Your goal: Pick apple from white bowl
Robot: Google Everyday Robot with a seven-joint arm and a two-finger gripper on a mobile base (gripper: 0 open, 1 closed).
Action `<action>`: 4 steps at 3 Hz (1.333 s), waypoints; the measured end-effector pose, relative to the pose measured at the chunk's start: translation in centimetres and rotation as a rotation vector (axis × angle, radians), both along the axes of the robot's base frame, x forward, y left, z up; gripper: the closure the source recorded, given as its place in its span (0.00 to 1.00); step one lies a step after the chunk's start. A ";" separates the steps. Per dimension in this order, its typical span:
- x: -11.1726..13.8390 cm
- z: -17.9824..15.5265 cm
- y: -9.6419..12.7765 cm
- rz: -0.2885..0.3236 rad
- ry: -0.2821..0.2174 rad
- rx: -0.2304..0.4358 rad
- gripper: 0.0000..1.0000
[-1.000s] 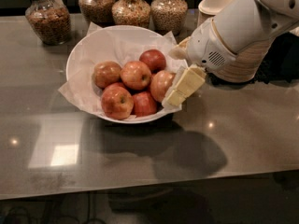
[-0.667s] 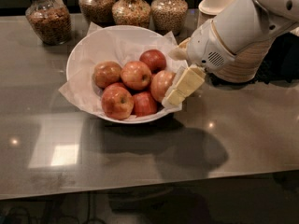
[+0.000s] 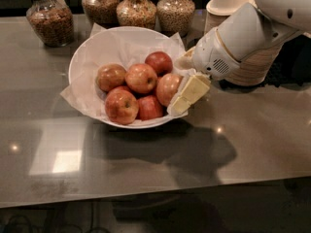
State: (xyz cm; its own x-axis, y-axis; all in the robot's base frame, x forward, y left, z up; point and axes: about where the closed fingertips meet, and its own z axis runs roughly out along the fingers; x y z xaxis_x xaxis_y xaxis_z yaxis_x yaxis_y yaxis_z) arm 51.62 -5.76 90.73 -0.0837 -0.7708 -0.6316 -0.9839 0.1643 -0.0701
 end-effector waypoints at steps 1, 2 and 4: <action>0.1 -0.9 0.1 0.004 0.033 -0.004 0.24; 0.1 -1.7 0.1 0.006 0.062 -0.009 0.41; 0.1 -1.7 0.1 0.006 0.062 -0.009 0.87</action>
Offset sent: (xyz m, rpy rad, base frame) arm 0.0034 -0.0019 -0.0283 -0.0136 0.1006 0.0023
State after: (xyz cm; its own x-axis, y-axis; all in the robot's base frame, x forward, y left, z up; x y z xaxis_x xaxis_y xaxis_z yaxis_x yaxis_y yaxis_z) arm 51.73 -5.64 89.03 -0.1181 -0.7772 -0.6180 -0.9874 0.1580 -0.0101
